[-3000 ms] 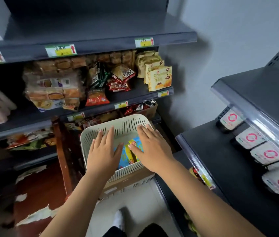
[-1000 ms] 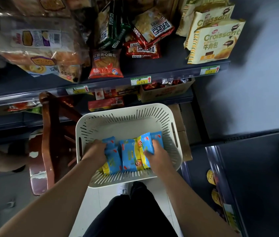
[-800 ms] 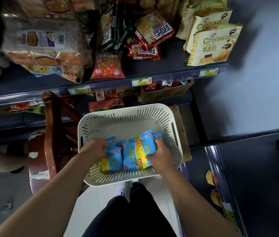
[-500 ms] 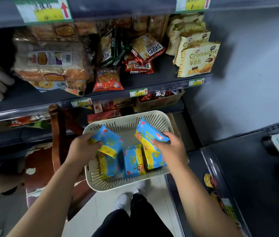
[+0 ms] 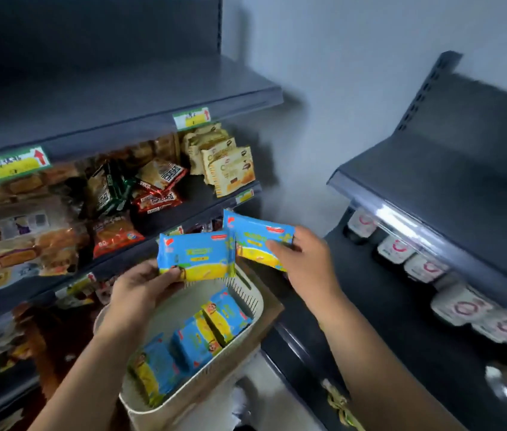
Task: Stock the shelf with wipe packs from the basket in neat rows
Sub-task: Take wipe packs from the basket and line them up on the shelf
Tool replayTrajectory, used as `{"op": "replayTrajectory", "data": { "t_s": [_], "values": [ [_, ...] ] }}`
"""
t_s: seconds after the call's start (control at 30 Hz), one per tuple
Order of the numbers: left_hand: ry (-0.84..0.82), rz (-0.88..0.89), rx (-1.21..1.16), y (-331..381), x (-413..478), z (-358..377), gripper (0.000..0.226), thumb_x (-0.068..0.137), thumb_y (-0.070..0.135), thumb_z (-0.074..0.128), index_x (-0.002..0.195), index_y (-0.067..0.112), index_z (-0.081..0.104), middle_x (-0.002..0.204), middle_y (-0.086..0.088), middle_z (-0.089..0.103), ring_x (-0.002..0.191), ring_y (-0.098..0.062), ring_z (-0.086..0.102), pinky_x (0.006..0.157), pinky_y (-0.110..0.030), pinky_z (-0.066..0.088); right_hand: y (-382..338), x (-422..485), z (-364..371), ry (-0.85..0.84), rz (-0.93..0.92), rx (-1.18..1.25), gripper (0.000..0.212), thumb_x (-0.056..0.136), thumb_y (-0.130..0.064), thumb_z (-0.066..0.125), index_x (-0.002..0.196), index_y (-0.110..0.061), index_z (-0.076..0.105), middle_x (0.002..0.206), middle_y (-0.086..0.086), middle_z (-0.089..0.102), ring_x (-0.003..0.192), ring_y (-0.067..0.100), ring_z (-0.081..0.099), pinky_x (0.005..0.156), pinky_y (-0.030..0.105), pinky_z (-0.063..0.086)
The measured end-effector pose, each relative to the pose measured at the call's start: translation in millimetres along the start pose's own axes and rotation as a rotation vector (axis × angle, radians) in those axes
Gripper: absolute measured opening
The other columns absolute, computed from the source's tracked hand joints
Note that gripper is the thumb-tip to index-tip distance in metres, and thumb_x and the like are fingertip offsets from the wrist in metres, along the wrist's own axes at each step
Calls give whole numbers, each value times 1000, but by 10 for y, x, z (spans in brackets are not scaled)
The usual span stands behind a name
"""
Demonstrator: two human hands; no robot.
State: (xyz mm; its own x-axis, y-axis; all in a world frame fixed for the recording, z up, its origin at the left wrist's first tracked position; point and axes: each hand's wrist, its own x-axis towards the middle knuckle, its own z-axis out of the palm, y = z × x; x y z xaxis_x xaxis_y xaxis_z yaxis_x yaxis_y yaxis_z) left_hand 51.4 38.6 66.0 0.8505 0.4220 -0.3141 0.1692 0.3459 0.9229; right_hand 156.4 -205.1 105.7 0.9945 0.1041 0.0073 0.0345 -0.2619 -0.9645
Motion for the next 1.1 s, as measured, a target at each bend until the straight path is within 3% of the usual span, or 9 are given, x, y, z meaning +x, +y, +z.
{"op": "replayTrajectory", "data": {
  "t_s": [0.17,0.33,0.43,0.57,0.73,0.87,0.97,1.03,1.1],
  "values": [
    [-254,67,3,308,-159,814,24,91,-4,66,74,11,74,84,-12,72,78,-20,69,80,-24,61,-399,-382,-777,239,-161,61,16,95,-9,70,99,-25,73,85,-8,74,76,0,63,70,20,51],
    [-442,106,-2,419,-426,1737,13,90,-5,66,86,6,72,87,-9,77,78,-18,72,74,-22,62,-625,-784,-1702,450,-237,1,18,101,-13,61,111,-22,73,103,1,76,92,11,67,84,37,56],
    [-550,113,19,381,-653,2337,12,89,-3,69,83,8,72,84,-8,75,76,-18,69,72,-22,62,-730,-1079,-2276,577,-268,-38,15,101,-14,62,107,-21,74,94,-3,76,84,9,64,76,31,54],
    [-706,103,55,258,-1089,3108,9,89,-2,70,91,6,74,92,-12,76,79,-16,71,72,-22,61,-771,-1515,-3042,776,-267,-75,33,100,-10,63,70,-16,52,59,-15,40,58,2,34,56,20,31],
    [-769,115,56,110,-1832,3994,12,88,-4,70,83,7,71,78,-4,74,72,-13,69,75,-23,62,-718,-2126,-4010,921,-278,-89,35,101,-15,64,81,7,45,66,1,29,61,10,27,53,26,24],
    [-841,93,51,3,-2374,4604,4,89,1,72,90,4,73,88,-7,76,83,-14,72,79,-25,62,-732,-2574,-4756,978,-263,-133,40,99,-15,66,76,6,41,66,3,23,63,18,24,57,32,25],
    [-883,65,58,-117,-2759,4989,10,88,2,73,98,2,73,94,-9,78,89,-15,74,78,-26,62,-672,-2795,-5276,1008,-264,-142,31,99,-14,67,70,-16,54,62,6,29,60,15,30,54,31,28],
    [-897,11,49,-200,-2991,5195,9,87,0,74,95,1,72,91,-8,78,87,-15,74,74,-24,61,-601,-2884,-5572,1020,-262,-136,7,97,-21,68,90,-22,67,71,28,45,65,21,42,60,37,41],
    [-885,-65,33,-273,-3179,5365,8,85,-2,75,88,3,70,86,-7,77,81,-14,75,69,-23,61,-481,-2933,-5844,1024,-243,-137,9,96,-24,68,103,-30,70,90,38,59,72,25,53,64,50,50]
  ]
}}
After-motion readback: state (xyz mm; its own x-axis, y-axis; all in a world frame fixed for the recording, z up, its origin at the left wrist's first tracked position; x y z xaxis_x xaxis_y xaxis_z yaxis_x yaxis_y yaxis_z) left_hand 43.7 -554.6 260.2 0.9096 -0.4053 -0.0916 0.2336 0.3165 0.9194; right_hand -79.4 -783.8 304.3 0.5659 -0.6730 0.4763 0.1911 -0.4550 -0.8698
